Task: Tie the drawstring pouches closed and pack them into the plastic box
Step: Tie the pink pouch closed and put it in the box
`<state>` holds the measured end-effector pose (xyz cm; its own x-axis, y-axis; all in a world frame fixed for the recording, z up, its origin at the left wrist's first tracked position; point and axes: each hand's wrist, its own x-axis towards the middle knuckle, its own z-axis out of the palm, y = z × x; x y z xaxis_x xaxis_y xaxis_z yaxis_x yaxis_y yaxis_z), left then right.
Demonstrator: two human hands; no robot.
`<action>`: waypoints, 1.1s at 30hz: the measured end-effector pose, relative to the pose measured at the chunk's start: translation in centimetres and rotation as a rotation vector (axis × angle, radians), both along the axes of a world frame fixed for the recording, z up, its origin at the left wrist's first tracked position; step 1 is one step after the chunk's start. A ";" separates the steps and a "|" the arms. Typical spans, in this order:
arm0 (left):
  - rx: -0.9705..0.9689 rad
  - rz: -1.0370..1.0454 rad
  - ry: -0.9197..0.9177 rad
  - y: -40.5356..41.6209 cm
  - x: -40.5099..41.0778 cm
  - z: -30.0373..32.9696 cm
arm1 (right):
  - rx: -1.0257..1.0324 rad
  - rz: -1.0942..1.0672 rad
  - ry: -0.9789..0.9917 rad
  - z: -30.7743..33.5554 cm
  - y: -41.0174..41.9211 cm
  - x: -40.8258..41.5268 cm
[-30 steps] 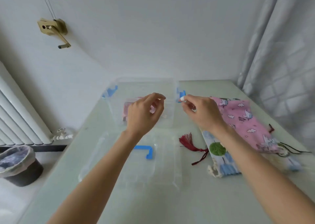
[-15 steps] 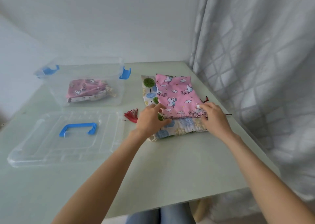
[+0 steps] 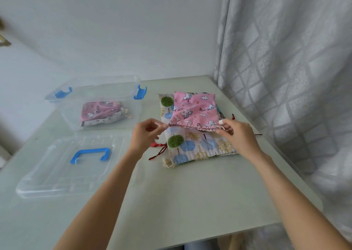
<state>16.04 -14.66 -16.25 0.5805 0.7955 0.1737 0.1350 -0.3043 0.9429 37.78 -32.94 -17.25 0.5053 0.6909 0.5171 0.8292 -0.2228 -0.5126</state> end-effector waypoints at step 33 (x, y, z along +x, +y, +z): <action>0.374 -0.075 0.256 0.1 0.3 -2.7 | -0.201 0.003 -0.173 -1.1 0.6 -4.0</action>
